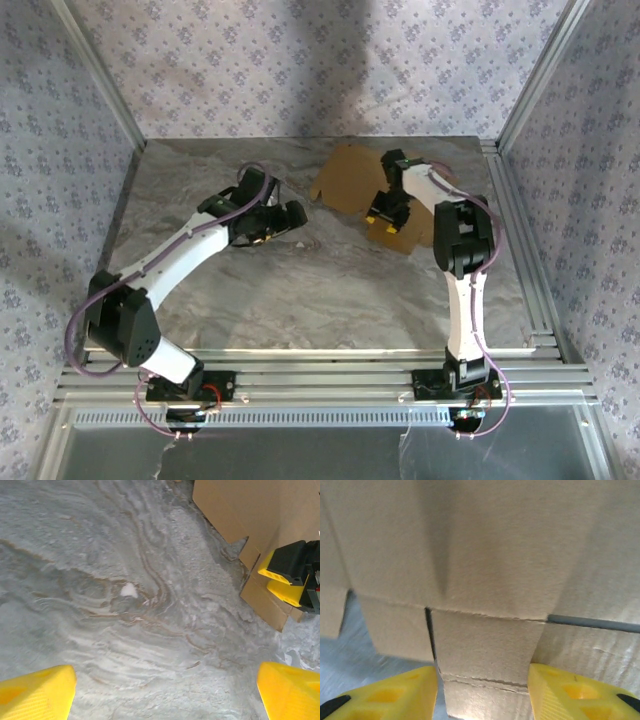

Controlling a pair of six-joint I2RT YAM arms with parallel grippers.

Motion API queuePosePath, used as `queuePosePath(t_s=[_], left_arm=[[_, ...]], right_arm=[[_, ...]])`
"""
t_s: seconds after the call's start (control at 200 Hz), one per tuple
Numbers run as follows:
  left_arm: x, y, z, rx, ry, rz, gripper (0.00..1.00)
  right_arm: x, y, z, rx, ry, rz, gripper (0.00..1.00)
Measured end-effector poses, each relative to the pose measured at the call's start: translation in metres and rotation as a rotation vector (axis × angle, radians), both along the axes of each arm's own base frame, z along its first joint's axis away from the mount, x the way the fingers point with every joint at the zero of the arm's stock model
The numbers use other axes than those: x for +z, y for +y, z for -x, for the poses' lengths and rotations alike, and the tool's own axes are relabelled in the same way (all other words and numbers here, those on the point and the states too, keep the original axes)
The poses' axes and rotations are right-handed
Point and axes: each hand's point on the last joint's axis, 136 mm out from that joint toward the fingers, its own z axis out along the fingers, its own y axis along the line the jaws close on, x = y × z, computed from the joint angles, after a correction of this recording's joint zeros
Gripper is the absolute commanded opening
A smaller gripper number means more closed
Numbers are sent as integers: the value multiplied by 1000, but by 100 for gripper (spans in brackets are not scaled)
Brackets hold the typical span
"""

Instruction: Fold the paper box

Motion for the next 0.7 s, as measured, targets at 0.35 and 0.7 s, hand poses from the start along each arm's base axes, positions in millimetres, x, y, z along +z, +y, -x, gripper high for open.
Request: queuePosePath(t_s=[0.35, 0.7], left_arm=[[5, 20, -1, 43, 19, 5, 74], [-47, -70, -25, -109, 177, 62, 55]], right_arm=[[17, 135, 134, 264, 96, -133, 59], [161, 27, 40, 69, -380, -234, 63]])
